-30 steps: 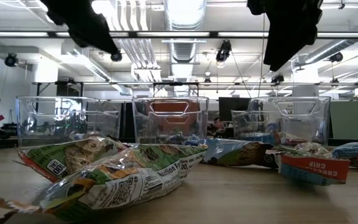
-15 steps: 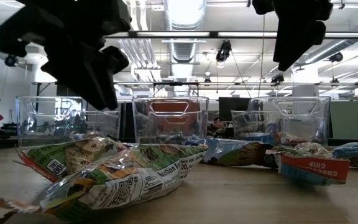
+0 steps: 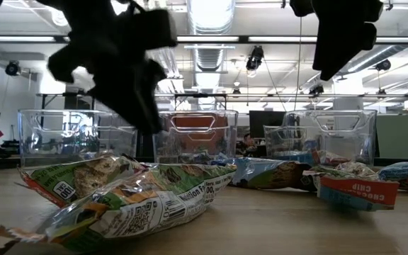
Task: Pick and place Granola Bars by type
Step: Put the orange granola bar into the left transparent container
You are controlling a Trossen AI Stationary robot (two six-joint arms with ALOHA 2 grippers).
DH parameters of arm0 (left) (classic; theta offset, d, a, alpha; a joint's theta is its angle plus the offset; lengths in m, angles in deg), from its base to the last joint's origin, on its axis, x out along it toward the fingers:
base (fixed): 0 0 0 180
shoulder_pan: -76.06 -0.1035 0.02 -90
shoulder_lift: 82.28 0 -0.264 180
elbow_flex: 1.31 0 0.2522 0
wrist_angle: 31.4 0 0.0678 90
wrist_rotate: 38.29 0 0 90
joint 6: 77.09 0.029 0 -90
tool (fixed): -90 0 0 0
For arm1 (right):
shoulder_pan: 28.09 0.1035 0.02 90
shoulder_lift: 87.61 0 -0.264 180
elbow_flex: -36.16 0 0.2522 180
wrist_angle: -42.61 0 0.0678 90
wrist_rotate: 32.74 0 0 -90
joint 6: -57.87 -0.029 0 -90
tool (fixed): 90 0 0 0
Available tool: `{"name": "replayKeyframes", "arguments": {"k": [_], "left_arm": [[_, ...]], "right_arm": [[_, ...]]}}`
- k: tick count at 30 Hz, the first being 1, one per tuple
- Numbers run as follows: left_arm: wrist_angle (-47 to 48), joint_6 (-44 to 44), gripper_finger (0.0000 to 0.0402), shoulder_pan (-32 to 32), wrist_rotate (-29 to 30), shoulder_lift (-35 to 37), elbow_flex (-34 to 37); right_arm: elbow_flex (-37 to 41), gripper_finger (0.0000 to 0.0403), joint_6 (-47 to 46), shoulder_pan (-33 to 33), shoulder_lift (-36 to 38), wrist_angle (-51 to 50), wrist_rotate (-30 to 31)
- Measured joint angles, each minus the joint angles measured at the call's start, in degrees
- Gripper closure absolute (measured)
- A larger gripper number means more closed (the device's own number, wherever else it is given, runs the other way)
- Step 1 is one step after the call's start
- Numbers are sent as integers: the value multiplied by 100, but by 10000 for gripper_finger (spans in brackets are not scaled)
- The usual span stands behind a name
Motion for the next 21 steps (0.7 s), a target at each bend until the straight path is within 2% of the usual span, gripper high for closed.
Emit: {"name": "replayKeyframes", "arguments": {"k": [5,14,21], "left_arm": [[269,294,250,10,-338,-190,-6],[188,1547,238,-39,-321,-163,-6],[223,1672,238,-195,-577,-398,5]], "right_arm": [[5,184,-24,-2,4,1,0],[75,184,-92,-2,7,1,0],[192,184,-331,-2,7,17,-9]]}}
